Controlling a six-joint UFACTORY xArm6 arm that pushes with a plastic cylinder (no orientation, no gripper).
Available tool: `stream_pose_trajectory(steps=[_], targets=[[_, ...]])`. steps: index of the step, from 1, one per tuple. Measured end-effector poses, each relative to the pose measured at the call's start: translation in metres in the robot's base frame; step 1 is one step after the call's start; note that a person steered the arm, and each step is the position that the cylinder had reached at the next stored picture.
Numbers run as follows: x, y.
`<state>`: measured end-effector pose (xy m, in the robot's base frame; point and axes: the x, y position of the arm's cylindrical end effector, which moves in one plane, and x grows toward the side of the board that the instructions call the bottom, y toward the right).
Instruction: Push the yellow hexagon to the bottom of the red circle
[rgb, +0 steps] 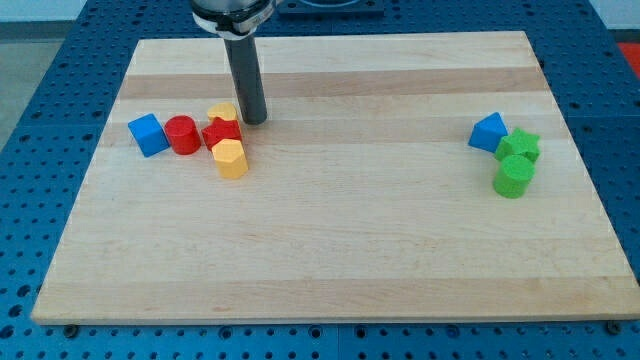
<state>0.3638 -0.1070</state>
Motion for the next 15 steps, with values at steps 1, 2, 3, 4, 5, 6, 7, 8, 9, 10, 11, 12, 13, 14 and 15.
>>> stream_pose_trajectory(steps=[1, 2, 3, 4, 5, 6, 7, 8, 9, 10, 11, 12, 13, 14, 15], targets=[[0.008, -0.024], [0.01, -0.033], [0.01, -0.016], [0.019, 0.008], [0.041, 0.019], [0.061, 0.021], [0.07, 0.017], [0.072, 0.005], [0.078, -0.014], [0.086, -0.034], [0.092, -0.05], [0.115, -0.053], [0.136, -0.059], [0.135, -0.067], [0.126, -0.077]])
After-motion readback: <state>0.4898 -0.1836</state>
